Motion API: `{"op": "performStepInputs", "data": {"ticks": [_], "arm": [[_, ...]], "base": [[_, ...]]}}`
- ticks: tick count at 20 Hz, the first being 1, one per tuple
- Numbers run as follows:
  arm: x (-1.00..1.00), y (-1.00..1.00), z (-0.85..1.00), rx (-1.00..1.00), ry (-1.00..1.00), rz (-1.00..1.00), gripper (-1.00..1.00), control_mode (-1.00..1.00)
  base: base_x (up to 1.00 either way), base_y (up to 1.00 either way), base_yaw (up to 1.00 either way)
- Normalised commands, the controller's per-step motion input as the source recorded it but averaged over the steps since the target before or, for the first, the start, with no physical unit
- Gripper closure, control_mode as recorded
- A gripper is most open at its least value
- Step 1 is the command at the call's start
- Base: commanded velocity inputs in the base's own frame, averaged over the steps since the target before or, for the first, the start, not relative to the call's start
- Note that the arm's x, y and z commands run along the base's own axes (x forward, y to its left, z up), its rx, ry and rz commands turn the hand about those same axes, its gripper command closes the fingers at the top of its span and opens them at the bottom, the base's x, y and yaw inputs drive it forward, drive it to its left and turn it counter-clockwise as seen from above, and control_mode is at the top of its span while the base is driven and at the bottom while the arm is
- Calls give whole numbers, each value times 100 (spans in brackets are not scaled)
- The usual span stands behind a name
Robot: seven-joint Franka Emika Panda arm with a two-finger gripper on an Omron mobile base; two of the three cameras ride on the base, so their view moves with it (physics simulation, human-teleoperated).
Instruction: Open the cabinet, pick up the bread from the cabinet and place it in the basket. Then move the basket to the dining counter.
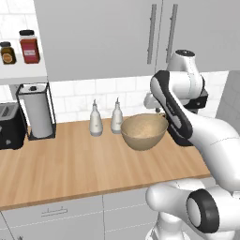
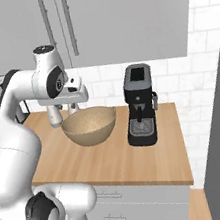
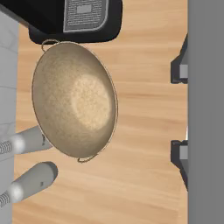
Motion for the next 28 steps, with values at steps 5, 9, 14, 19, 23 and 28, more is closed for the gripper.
{"op": "performStepInputs", "data": {"ticks": [5, 9, 14, 19, 23, 28], "arm": [[0, -9, 22, -5, -11, 4, -100, -100], [4, -4, 86, -1, -51, 0, -100, -100], [4, -9, 82, 0, -48, 0, -100, -100], [24, 0, 68, 4, -35, -2, -100, -100], [30, -5, 46, 6, -24, -15, -100, -100], [37, -28, 19, 18, -6, -20, -100, -100]], "base": [[0, 0, 0], [0, 0, 0], [0, 0, 0], [0, 0, 0], [0, 0, 0], [0, 0, 0]]}}
